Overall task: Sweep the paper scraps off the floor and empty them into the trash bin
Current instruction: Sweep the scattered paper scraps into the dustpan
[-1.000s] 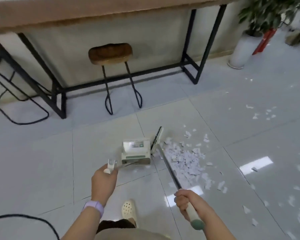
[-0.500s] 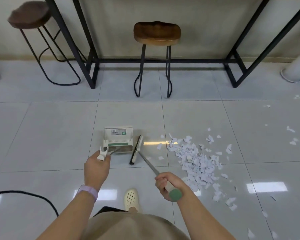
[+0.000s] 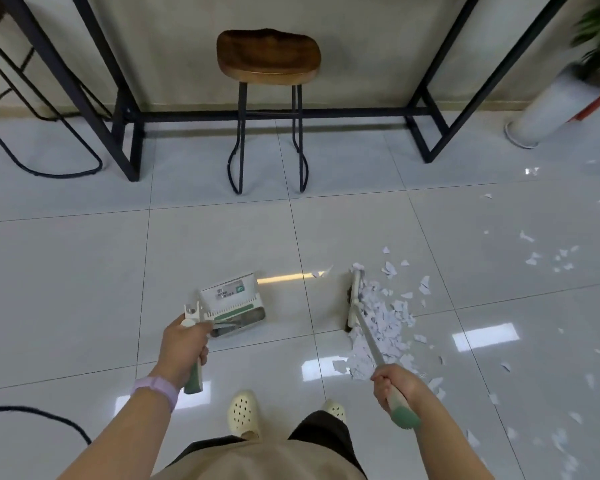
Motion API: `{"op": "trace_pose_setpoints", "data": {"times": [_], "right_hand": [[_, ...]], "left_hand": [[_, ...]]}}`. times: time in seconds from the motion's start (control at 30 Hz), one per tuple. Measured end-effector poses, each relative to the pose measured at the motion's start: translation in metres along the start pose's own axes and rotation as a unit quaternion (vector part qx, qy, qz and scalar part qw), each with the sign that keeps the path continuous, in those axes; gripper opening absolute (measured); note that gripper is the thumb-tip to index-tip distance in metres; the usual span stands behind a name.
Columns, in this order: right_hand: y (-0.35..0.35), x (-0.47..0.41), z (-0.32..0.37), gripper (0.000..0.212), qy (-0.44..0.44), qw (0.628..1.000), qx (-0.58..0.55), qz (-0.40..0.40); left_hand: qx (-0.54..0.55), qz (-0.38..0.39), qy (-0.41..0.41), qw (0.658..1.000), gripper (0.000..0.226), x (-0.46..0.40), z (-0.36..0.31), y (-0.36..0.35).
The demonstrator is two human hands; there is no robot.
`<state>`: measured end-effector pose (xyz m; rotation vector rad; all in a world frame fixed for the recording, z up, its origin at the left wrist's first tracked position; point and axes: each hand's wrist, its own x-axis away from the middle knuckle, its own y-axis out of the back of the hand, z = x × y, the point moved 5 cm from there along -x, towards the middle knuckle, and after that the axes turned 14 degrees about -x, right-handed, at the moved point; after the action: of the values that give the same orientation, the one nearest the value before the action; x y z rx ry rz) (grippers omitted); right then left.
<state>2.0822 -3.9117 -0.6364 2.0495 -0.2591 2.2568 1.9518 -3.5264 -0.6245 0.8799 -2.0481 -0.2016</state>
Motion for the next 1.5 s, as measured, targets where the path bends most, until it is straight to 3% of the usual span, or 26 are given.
{"op": "trace_pose_setpoints", "data": {"times": [0.07,0.17,0.37,0.53,0.77,1.1,1.27,1.5], "right_hand": [[-0.015,0.016,0.023,0.024,0.045,0.999,-0.011,0.01],[-0.032,0.053,0.072,0.018,0.08,0.985,-0.141,0.063],[-0.056,0.152,0.188,0.029,0.064,0.903,-0.385,0.181],[-0.069,0.25,0.238,0.014,0.114,0.869,-0.396,0.273],[-0.074,0.311,0.269,0.013,0.185,0.853,-0.413,0.261],[-0.102,0.282,0.254,0.024,0.172,0.876,-0.382,0.238],[-0.102,0.258,0.248,0.017,0.16,0.887,-0.368,0.231],[-0.099,0.195,0.222,0.022,0.105,0.932,-0.286,0.195]], "left_hand": [[-0.002,0.034,-0.015,0.999,0.015,-0.001,-0.028,-0.019],[-0.011,0.073,-0.045,0.996,0.019,0.01,-0.072,-0.05],[-0.012,0.196,-0.137,0.971,0.015,0.07,-0.187,-0.11],[0.083,0.253,-0.164,0.95,0.015,0.133,-0.292,-0.143],[0.17,0.267,-0.153,0.936,0.021,0.191,-0.386,-0.165],[0.123,0.216,-0.183,0.951,0.011,0.207,-0.384,-0.207],[0.132,0.166,-0.173,0.962,0.009,0.175,-0.36,-0.2],[0.059,0.114,-0.19,0.973,0.012,0.144,-0.304,-0.198]]}}
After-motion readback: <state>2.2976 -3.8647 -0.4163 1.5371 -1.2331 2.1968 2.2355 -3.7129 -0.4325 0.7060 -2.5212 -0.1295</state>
